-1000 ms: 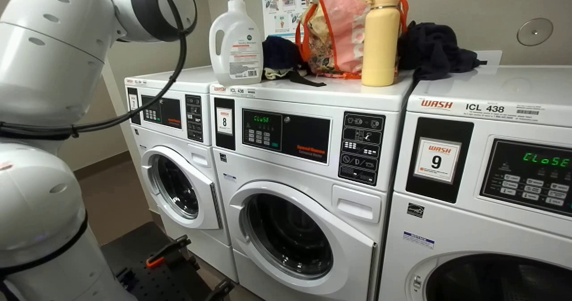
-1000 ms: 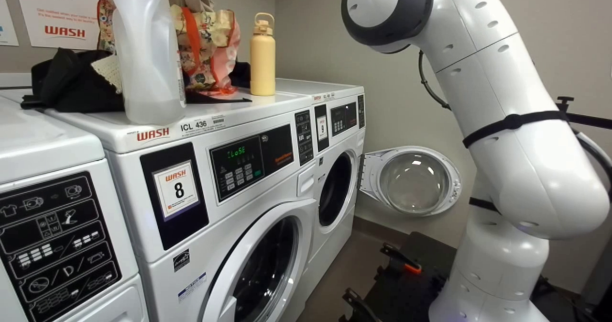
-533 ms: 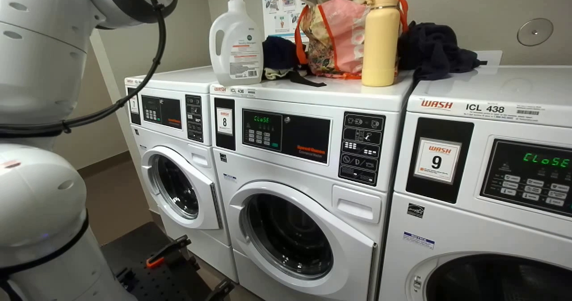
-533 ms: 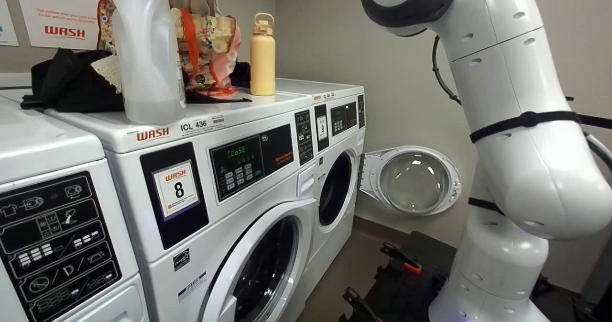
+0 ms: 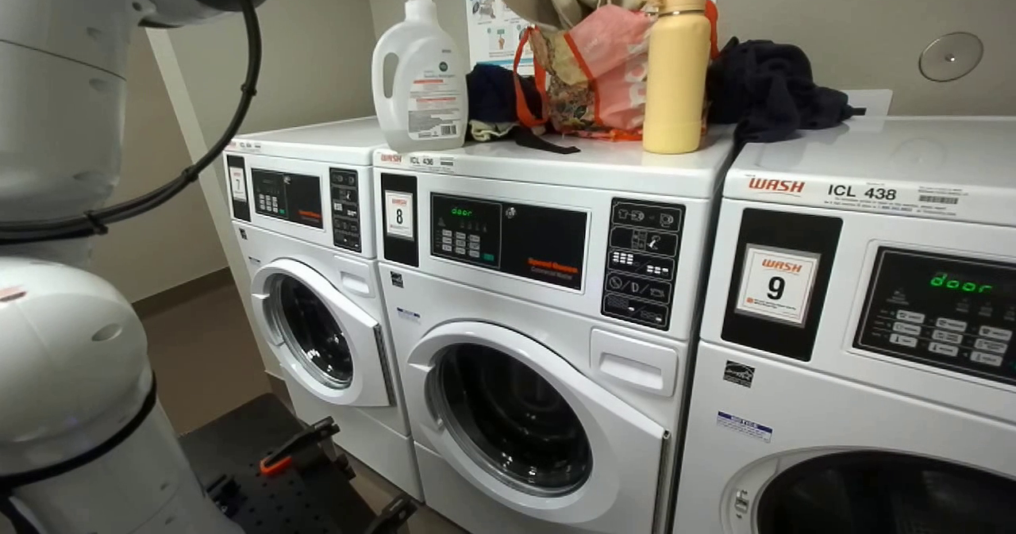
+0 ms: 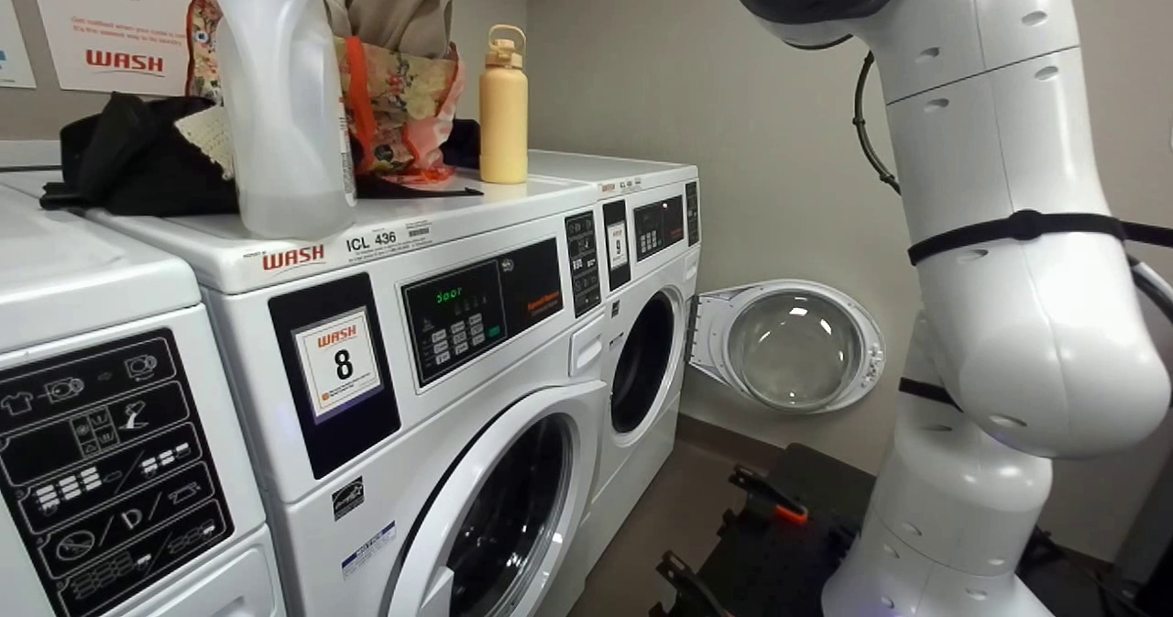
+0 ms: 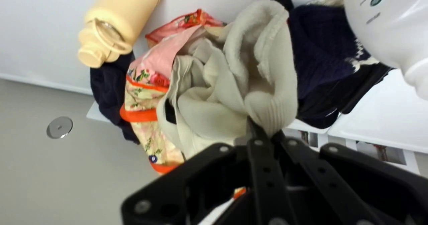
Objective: Remove the beige clothing from the bag
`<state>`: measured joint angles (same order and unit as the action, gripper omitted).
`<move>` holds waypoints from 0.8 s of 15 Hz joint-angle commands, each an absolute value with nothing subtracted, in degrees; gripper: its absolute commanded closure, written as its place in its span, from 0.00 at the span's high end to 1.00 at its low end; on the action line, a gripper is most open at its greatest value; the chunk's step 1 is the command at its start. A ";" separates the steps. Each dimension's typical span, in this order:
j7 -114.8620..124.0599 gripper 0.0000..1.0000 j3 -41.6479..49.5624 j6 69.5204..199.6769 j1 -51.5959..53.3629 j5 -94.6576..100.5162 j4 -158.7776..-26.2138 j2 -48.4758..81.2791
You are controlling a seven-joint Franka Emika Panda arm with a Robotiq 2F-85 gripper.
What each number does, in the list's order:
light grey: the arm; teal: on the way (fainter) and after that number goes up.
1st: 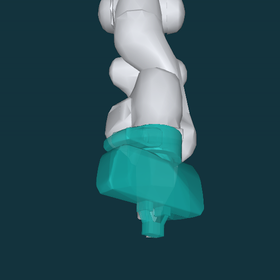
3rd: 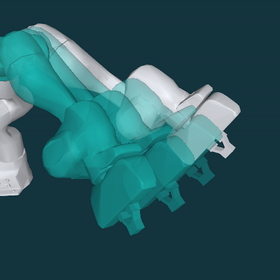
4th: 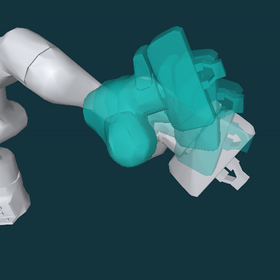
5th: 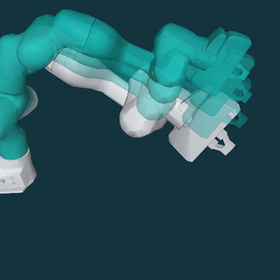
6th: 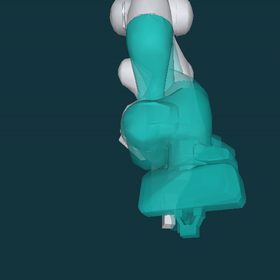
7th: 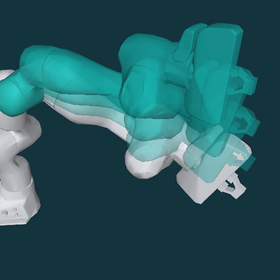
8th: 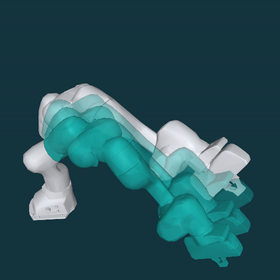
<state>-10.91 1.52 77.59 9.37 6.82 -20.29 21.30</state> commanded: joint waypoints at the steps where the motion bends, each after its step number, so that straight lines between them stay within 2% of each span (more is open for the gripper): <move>1: -9.55 0.01 -1.03 69.99 4.84 0.99 -21.50 20.28; 6: -10.86 0.01 -3.94 60.50 -2.29 -8.46 -22.68 23.14; 12: -11.24 0.01 -6.21 52.50 -2.96 -12.16 -20.61 33.24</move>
